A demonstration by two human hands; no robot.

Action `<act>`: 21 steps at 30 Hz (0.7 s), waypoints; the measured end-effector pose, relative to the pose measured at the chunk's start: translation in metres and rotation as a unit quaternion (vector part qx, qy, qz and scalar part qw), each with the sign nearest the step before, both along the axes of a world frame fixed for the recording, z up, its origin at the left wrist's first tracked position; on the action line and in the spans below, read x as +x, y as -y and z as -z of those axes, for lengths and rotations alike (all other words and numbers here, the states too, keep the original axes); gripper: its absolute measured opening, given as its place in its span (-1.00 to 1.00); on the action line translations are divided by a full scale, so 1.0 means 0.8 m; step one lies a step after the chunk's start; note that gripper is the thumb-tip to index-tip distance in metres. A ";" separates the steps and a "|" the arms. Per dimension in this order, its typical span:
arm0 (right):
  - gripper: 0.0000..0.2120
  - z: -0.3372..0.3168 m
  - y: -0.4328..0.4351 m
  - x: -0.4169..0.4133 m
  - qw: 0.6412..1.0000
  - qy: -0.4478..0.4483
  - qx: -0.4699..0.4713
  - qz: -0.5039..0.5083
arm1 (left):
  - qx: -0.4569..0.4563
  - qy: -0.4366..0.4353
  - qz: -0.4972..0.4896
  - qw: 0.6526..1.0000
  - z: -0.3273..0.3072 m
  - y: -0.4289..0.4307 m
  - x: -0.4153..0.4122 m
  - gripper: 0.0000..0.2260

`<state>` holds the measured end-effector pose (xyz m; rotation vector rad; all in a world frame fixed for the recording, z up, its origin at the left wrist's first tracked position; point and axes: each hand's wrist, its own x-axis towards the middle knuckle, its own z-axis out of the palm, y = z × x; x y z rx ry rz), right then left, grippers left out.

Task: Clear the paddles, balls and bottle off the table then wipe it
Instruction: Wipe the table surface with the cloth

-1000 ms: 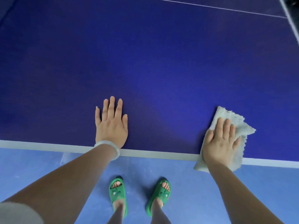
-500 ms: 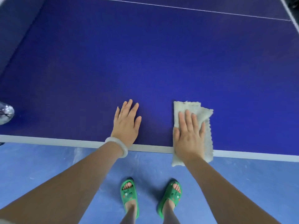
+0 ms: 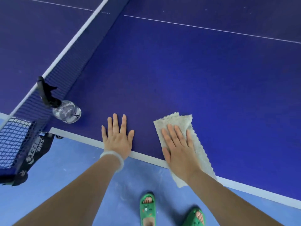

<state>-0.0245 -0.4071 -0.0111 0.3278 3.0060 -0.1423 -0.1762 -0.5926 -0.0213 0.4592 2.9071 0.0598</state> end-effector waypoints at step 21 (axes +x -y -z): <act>-0.42 0.004 0.041 0.002 0.993 -0.014 -0.007 0.116 | -0.012 0.076 0.022 0.997 -0.016 0.002 -0.007 -0.37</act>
